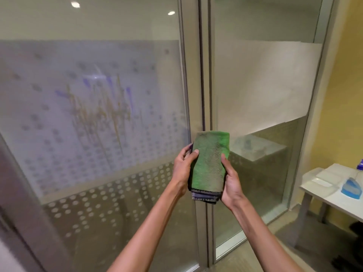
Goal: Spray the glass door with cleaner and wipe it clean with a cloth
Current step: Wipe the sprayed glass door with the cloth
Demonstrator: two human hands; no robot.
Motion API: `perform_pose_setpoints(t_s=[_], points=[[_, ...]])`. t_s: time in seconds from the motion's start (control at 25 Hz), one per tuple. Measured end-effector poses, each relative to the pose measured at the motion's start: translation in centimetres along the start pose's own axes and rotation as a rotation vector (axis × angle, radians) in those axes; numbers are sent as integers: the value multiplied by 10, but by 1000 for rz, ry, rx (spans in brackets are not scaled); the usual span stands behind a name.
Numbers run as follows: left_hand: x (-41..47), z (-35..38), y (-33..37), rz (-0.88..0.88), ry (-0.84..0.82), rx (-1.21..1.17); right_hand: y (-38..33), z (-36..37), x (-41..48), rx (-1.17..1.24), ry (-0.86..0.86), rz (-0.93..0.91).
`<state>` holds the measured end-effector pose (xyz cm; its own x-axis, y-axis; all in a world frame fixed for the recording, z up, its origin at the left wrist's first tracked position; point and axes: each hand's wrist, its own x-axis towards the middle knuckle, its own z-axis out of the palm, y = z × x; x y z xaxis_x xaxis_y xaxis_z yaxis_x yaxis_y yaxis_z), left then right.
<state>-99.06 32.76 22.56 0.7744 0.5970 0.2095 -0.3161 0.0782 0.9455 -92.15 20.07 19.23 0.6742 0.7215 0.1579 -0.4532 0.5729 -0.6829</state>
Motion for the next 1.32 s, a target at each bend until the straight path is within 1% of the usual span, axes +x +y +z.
perform_pose_setpoints(t_s=[0.12, 0.24, 0.36, 0.48, 0.64, 0.72, 0.84, 0.92, 1.0, 1.12, 1.24, 1.32], points=[[-8, -33, 20, -11, 35, 35, 23, 27, 3, 54, -47, 46], [-5, -62, 38, -18, 67, 55, 39, 56, 15, 59, -94, 85], [8, -84, 66, 24, 115, 143, 48, 83, 38, 47, -103, 100], [22, -108, 100, 172, 226, 397, 48, 110, 68, 38, -110, 86], [40, -154, 135, 443, 446, 861, 44, 139, 109, 77, -78, 62], [45, -180, 149, 501, 538, 1014, 43, 145, 128, 92, -55, 64], [50, -220, 164, 591, 660, 1222, 42, 150, 153, 79, -79, 82], [53, -246, 181, 650, 730, 1352, 41, 156, 168, 64, -63, 53], [58, -270, 201, 696, 809, 1445, 35, 166, 185, 24, -3, -43], [68, -304, 232, 686, 900, 1527, 23, 186, 211, -127, 134, -299], [80, -335, 248, 650, 915, 1662, 18, 217, 236, -362, 254, -546], [86, -351, 249, 630, 922, 1724, 21, 236, 257, -560, 278, -683]])
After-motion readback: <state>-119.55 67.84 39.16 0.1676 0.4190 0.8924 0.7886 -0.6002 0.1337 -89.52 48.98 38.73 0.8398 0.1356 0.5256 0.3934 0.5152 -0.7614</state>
